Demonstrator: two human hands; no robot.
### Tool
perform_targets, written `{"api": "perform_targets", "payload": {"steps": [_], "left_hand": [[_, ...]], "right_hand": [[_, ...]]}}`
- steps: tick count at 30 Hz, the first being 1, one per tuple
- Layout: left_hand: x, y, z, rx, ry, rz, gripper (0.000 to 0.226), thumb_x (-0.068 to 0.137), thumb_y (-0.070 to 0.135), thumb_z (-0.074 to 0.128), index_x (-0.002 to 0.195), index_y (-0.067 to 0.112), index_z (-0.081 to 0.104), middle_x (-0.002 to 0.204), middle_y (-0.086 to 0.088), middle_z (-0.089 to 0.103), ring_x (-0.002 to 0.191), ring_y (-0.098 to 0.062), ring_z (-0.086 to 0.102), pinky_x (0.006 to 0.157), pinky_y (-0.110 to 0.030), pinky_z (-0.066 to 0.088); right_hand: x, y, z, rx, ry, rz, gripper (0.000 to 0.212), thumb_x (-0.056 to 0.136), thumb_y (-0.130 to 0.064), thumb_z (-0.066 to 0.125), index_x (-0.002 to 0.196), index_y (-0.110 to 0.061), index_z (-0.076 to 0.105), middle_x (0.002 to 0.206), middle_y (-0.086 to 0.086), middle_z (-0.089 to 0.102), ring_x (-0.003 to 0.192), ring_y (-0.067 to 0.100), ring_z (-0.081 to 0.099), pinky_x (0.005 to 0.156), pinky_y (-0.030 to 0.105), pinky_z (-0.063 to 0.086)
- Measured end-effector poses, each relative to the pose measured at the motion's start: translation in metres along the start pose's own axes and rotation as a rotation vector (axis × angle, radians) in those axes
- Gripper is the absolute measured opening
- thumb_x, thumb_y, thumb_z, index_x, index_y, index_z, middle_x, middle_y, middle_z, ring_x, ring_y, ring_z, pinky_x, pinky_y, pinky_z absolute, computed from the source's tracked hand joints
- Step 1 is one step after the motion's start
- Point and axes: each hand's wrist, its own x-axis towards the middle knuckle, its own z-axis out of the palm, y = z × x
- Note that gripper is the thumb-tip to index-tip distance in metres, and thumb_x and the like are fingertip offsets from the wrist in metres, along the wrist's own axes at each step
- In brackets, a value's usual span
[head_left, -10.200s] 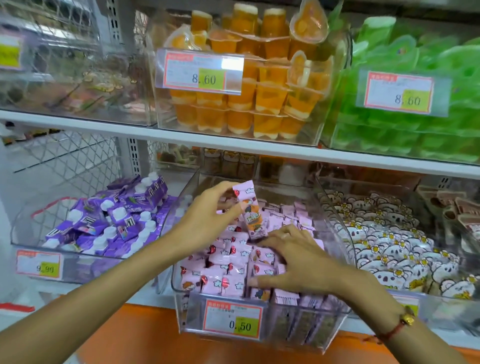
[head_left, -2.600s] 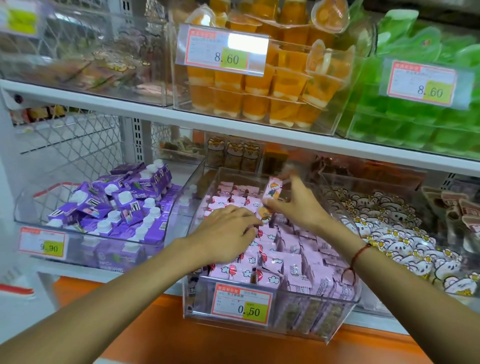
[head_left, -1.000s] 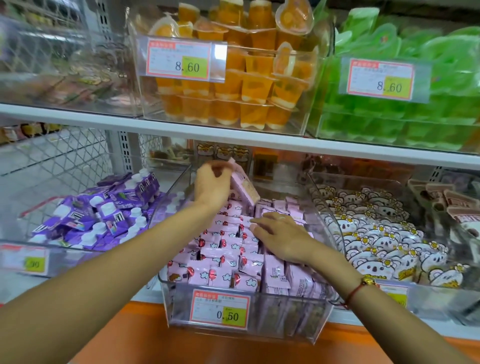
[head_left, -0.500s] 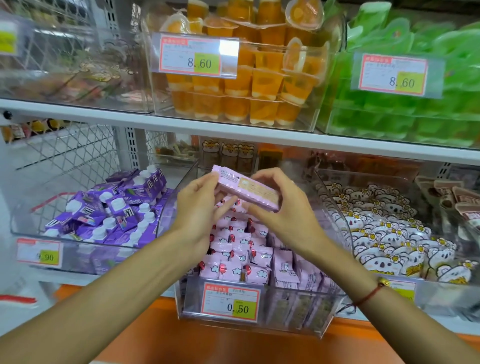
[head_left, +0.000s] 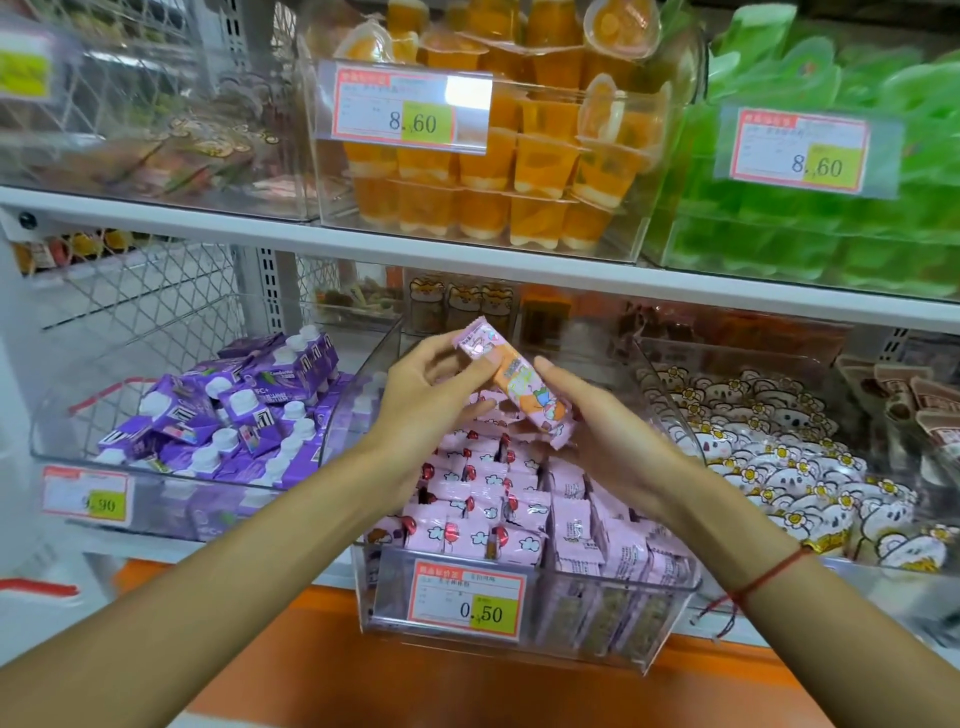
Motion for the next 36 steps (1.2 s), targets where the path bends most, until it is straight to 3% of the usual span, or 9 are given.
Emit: {"api": "perform_targets", "payload": {"steps": [6,9,13,16,19,25,30,33,36], "left_hand": [[0.005,-0.006,0.002,-0.001,0.064,0.034,0.035,0.087,0.024,0.065,0.120,0.017,0.056,0.115,0.001,0.066,0.098,-0.009,0.067,0.070,-0.019,0.056],[0.009,-0.015,-0.005,0.437,0.018,0.178,0.041,0.091,0.021,0.059,0.131,0.020,0.047,0.133,0.003,0.053,0.117,-0.008,0.053,0.095,-0.034,0.050],[0.008,-0.031,-0.021,1.145,-0.213,0.388,0.049,0.095,0.026,0.051,0.142,0.022,0.035,0.148,0.004,0.035,0.135,-0.014,0.033,0.109,-0.033,0.030],[0.008,-0.039,-0.026,1.441,-0.347,0.415,0.049,0.100,0.035,0.035,0.146,0.020,0.031,0.156,0.003,0.022,0.141,-0.013,0.020,0.111,-0.026,0.016],[0.008,-0.038,-0.025,1.505,-0.378,0.379,0.047,0.101,0.037,0.028,0.145,0.020,0.034,0.154,0.000,0.029,0.139,-0.016,0.026,0.112,-0.030,0.020],[0.013,-0.037,-0.024,1.448,-0.336,0.316,0.044,0.098,0.039,0.039,0.137,0.021,0.042,0.143,0.002,0.044,0.128,-0.020,0.039,0.098,-0.032,0.034],[0.045,-0.032,-0.019,1.413,-0.334,0.344,0.043,0.096,0.024,0.042,0.139,0.021,0.040,0.146,0.001,0.039,0.131,-0.020,0.036,0.101,-0.034,0.033],[0.075,-0.029,-0.012,1.458,-0.406,0.261,0.047,0.096,0.017,0.041,0.142,0.022,0.038,0.148,-0.004,0.039,0.132,-0.025,0.037,0.105,-0.043,0.036],[0.091,-0.032,-0.008,1.528,-0.511,0.210,0.041,0.098,0.023,0.038,0.139,0.023,0.043,0.141,-0.008,0.047,0.125,-0.028,0.045,0.101,-0.044,0.040]], "right_hand": [[0.002,-0.002,-0.001,0.296,0.244,-0.202,0.031,0.082,-0.012,0.069,0.112,-0.010,0.060,0.092,0.006,0.073,0.073,0.008,0.069,0.061,0.014,0.053],[0.011,0.006,-0.007,0.277,0.463,-0.209,0.028,0.085,-0.013,0.067,0.111,-0.006,0.059,0.095,0.008,0.073,0.072,0.009,0.069,0.063,0.015,0.054],[0.027,0.010,-0.025,-0.264,0.695,-0.247,0.029,0.083,-0.021,0.071,0.104,-0.007,0.056,0.099,0.015,0.068,0.090,0.030,0.066,0.082,0.044,0.053],[0.035,0.004,-0.033,-0.719,0.620,-0.339,0.031,0.081,-0.023,0.073,0.105,-0.007,0.060,0.081,0.005,0.066,0.066,0.014,0.059,0.059,0.024,0.043],[0.046,0.000,-0.036,-0.916,0.444,-0.307,0.034,0.082,-0.020,0.072,0.112,-0.008,0.059,0.080,-0.002,0.058,0.049,0.005,0.051,0.043,0.012,0.035],[0.066,0.018,-0.021,-0.966,0.244,-0.270,0.041,0.086,-0.013,0.067,0.121,-0.015,0.045,0.106,-0.002,0.056,0.085,0.019,0.061,0.071,0.022,0.047],[0.070,0.033,-0.016,-1.015,0.229,-0.237,0.014,0.091,-0.008,0.056,0.099,-0.006,0.068,0.102,0.008,0.067,0.096,0.025,0.063,0.090,0.037,0.050],[0.066,0.035,-0.014,-1.142,0.132,-0.203,0.026,0.095,-0.007,0.044,0.101,0.000,0.068,0.111,0.014,0.066,0.102,0.029,0.060,0.089,0.030,0.046],[0.060,0.035,-0.013,-1.174,0.047,-0.180,0.031,0.097,-0.015,0.040,0.079,0.002,0.058,0.090,0.020,0.062,0.089,0.035,0.057,0.079,0.039,0.046]]}}
